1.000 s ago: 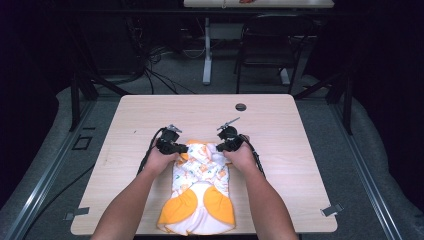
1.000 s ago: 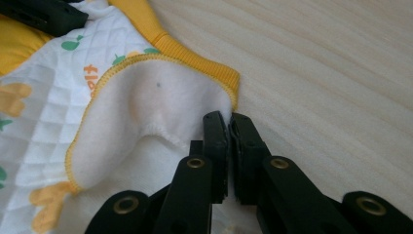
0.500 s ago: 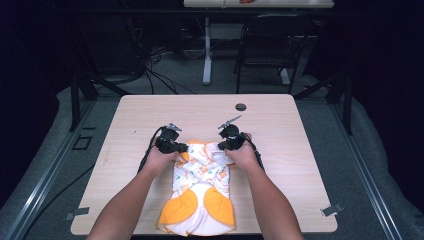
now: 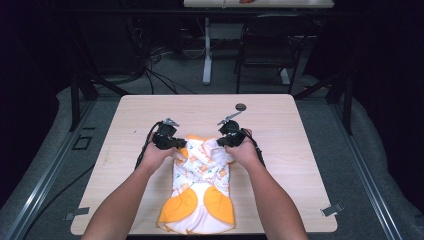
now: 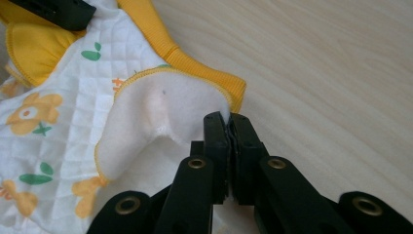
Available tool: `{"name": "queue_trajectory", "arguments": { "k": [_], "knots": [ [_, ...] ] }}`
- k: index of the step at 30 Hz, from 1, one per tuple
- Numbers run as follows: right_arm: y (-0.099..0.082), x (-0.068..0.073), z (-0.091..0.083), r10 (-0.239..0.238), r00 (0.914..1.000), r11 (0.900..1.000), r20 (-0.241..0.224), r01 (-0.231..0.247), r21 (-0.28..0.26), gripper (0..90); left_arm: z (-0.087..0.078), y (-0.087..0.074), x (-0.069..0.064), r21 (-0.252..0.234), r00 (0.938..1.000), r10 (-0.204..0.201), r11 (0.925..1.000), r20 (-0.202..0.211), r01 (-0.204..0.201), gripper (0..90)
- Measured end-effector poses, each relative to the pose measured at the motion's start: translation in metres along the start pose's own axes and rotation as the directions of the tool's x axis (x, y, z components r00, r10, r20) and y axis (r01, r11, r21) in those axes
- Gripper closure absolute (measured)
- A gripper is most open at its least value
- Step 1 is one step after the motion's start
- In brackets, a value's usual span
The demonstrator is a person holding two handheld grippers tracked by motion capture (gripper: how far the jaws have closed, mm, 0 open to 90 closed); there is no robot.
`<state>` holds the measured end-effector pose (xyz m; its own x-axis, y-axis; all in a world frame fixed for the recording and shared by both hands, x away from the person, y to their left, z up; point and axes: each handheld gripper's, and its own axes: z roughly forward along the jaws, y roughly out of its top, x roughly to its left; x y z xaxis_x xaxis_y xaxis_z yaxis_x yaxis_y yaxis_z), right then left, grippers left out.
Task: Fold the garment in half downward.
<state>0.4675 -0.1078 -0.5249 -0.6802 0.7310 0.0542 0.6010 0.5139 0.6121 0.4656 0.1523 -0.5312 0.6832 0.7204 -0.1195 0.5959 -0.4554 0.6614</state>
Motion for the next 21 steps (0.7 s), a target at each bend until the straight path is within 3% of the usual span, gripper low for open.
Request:
{"name": "queue_trajectory", "arguments": {
  "k": [7,8,10,11,21],
  "knots": [
    [0.013,0.004,-0.011,-0.027,0.9995,0.9993,0.017,0.028,-0.024,87.2,-0.01,0.009,0.001,-0.034,0.9999,0.003,0.9994,-0.015,-0.004,84.5],
    [0.014,0.006,-0.01,0.002,0.9997,0.9975,0.023,0.0,-0.07,87.2,-0.013,0.011,0.001,-0.037,0.9999,0.004,0.9993,-0.017,-0.005,84.5],
    [0.015,0.007,-0.011,-0.002,0.9996,0.9975,0.027,0.004,-0.07,87.2,-0.014,0.012,0.001,-0.042,0.9999,0.007,0.9991,-0.016,-0.007,84.5],
    [0.017,0.005,-0.015,-0.042,0.9988,0.9988,0.027,0.043,-0.026,87.2,-0.015,0.013,0.001,-0.042,0.9998,0.011,0.999,-0.018,-0.012,84.5],
    [0.029,0.006,-0.031,-0.074,0.996,0.9949,0.05,0.077,-0.065,87.2,-0.028,0.022,0.001,-0.087,0.9996,0.016,0.996,-0.022,-0.018,84.5]
  ]
}}
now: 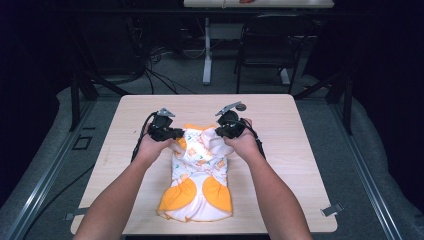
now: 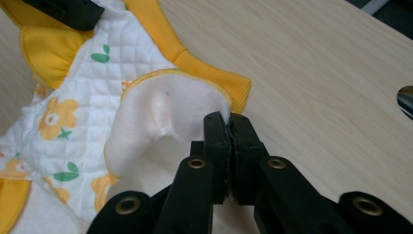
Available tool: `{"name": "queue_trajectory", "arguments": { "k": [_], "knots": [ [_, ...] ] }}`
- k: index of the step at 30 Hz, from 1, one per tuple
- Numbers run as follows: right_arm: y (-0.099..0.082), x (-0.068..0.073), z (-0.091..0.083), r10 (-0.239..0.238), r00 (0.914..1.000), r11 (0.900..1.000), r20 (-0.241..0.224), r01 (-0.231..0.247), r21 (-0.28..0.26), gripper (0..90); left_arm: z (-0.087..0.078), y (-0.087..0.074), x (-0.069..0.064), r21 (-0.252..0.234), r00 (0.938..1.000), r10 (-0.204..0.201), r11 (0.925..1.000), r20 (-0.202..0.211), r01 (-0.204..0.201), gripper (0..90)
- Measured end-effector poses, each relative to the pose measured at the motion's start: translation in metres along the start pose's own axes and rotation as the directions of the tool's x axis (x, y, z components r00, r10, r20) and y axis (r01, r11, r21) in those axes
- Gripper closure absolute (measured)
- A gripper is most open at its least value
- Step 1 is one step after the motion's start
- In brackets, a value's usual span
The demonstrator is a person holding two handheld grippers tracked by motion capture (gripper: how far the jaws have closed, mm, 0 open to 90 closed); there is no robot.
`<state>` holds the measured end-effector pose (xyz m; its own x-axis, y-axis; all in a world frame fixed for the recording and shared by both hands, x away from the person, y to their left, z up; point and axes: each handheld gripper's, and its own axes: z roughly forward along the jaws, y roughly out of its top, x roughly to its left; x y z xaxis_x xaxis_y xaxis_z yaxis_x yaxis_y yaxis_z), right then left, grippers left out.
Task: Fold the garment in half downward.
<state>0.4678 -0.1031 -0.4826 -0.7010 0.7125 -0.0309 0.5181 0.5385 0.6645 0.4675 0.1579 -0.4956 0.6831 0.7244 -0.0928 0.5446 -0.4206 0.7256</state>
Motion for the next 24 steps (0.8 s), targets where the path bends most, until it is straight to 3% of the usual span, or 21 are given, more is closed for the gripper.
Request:
{"name": "queue_trajectory", "arguments": {
  "k": [9,24],
  "knots": [
    [0.009,0.0,-0.017,-0.045,0.9989,0.9983,0.015,0.045,-0.037,87.2,-0.015,0.011,-0.003,-0.039,0.9993,0.037,0.9986,-0.009,-0.037,84.5],
    [0.007,0.01,-0.037,-0.111,0.9938,0.9902,0.007,0.111,-0.085,87.2,-0.034,0.005,-0.009,-0.071,0.9969,0.077,0.9946,0.016,-0.076,84.4]
  ]
}}
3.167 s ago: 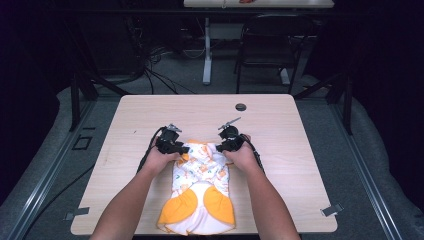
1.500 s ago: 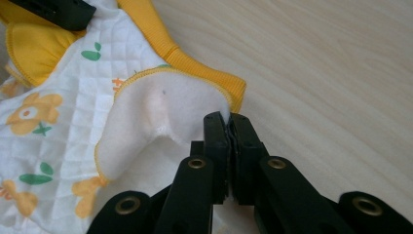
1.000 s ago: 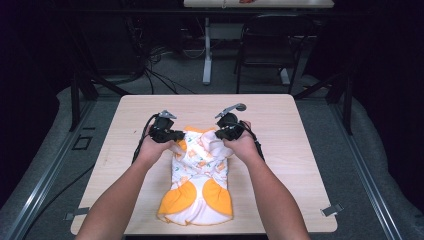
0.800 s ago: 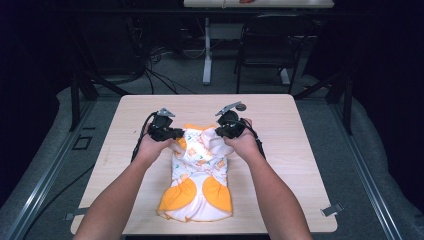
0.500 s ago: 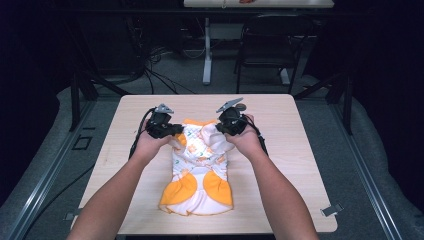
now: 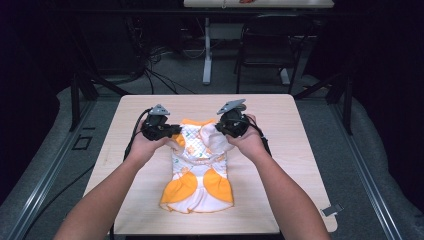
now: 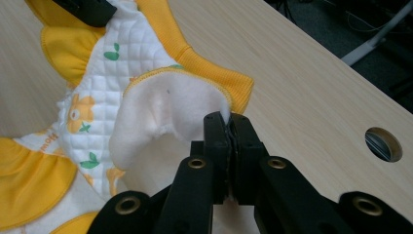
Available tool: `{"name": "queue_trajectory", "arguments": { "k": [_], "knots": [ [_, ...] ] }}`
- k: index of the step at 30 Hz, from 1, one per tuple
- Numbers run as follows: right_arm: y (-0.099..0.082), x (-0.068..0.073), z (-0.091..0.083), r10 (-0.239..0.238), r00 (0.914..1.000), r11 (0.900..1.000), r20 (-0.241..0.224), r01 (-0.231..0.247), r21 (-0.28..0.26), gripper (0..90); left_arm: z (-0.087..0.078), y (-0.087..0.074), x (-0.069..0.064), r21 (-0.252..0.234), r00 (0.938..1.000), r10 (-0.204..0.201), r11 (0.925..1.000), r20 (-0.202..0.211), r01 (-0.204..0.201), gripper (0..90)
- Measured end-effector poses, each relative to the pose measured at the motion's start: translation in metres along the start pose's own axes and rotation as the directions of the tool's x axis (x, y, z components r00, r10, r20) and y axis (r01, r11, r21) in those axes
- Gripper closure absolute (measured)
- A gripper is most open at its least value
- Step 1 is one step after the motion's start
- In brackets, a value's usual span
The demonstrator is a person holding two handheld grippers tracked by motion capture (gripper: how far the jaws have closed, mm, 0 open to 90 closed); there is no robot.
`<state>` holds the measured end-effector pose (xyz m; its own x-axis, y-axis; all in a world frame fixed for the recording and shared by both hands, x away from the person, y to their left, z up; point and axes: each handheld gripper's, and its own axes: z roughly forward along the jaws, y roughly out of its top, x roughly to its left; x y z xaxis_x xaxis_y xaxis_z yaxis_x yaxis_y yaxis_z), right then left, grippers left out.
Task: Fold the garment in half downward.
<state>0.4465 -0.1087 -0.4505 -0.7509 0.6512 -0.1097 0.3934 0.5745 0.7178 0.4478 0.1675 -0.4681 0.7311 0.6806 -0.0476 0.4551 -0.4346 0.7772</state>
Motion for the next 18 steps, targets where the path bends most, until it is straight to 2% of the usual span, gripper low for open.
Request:
{"name": "queue_trajectory", "arguments": {
  "k": [13,18],
  "knots": [
    [-0.015,0.012,-0.006,-0.042,0.9989,0.9991,-0.022,0.042,0.011,87.2,-0.003,-0.012,-0.012,0.005,0.9997,0.014,0.9999,0.02,-0.014,84.4],
    [-0.024,0.016,-0.004,-0.037,0.9988,0.999,-0.033,0.038,0.023,87.2,-0.002,-0.019,-0.017,0.011,0.9994,0.017,0.9998,0.031,-0.017,84.4]
  ]
}}
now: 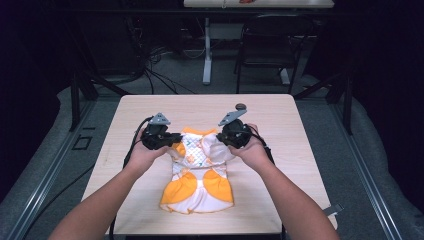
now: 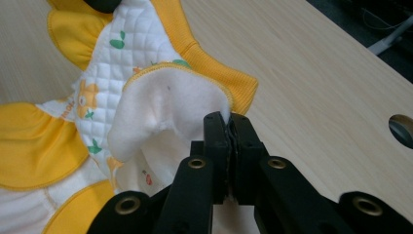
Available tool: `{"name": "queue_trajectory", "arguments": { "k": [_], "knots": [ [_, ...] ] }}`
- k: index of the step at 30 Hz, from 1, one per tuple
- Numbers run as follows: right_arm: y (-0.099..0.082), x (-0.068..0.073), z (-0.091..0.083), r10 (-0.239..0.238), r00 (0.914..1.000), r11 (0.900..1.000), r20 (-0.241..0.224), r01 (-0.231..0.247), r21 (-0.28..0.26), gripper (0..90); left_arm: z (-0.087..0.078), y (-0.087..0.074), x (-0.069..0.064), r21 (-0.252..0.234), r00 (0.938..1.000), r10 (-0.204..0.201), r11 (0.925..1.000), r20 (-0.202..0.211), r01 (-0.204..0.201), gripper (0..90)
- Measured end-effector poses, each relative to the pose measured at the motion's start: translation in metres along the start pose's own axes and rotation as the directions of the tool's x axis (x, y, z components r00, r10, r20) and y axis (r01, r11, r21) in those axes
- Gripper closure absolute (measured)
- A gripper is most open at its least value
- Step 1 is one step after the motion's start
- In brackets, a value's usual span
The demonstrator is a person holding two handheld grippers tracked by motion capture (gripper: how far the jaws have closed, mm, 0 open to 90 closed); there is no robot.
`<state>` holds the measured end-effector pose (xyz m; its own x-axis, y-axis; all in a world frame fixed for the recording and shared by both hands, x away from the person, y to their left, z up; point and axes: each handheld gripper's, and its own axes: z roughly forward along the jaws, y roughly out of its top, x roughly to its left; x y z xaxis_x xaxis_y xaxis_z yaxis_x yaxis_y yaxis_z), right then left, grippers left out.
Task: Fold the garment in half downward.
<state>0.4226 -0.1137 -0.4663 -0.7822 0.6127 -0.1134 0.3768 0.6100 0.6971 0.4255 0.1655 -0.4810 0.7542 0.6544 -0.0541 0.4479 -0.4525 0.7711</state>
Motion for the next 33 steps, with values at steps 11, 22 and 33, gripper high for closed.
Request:
{"name": "queue_trajectory", "arguments": {
  "k": [11,22,33],
  "knots": [
    [-0.007,0.012,0.0,-0.008,0.9998,0.9997,-0.02,0.008,0.023,87.2,-0.003,-0.015,-0.005,0.009,0.9997,-0.009,0.9999,0.022,0.008,84.5],
    [-0.021,0.026,0.002,-0.017,0.9987,0.9988,-0.047,0.019,0.044,87.2,-0.005,-0.028,-0.012,0.016,0.9989,-0.005,0.9999,0.046,0.004,84.5],
    [-0.037,0.039,0.002,-0.005,0.9966,0.9988,-0.082,0.009,0.047,87.1,-0.007,-0.045,-0.022,0.029,0.9967,-0.001,0.9996,0.081,-0.002,84.4]
  ]
}}
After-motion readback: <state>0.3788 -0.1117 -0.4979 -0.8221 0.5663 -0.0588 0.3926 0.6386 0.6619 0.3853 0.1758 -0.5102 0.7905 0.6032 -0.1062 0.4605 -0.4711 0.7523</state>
